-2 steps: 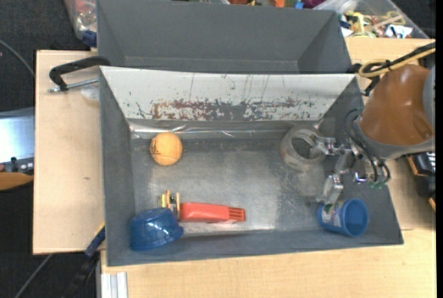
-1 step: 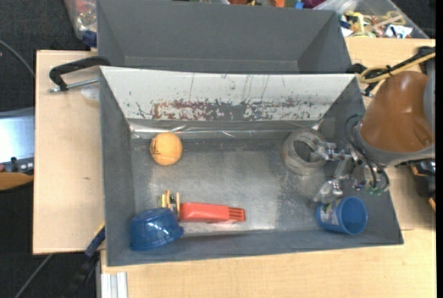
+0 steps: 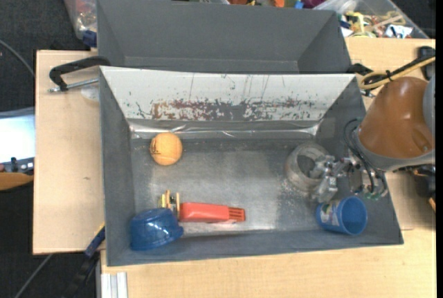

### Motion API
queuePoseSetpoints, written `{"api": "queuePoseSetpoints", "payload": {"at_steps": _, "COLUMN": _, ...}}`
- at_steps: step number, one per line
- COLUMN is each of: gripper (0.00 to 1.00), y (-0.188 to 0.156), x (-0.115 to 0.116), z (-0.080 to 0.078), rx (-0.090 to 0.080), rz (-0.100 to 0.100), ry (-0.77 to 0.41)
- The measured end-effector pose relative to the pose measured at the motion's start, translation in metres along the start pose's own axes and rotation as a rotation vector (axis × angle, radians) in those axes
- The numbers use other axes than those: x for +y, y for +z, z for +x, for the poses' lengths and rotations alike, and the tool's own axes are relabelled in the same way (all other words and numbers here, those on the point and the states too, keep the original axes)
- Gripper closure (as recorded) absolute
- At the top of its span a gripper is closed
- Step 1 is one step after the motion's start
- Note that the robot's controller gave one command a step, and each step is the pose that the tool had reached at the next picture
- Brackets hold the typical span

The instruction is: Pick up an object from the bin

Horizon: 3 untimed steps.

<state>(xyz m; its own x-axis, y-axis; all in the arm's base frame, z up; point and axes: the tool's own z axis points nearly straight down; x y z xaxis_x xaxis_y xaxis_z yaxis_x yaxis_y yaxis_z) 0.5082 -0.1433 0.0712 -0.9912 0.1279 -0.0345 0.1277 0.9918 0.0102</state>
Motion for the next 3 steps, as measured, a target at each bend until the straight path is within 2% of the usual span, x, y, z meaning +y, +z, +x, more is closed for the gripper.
{"api": "queuePoseSetpoints", "payload": {"at_steps": 1, "gripper": 1.0, "y": 0.0, "x": 0.0, "z": 0.0, "rx": 0.0, "rz": 0.0, "ry": 0.0}}
{"api": "queuePoseSetpoints", "payload": {"at_steps": 2, "gripper": 1.0, "y": -0.024, "x": -0.003, "z": 0.006, "rx": 0.001, "rz": -0.003, "ry": -0.006}}
{"api": "queuePoseSetpoints", "payload": {"at_steps": 3, "gripper": 1.0, "y": -0.072, "x": -0.006, "z": 0.013, "rx": -0.003, "rz": -0.001, "ry": 0.018}}
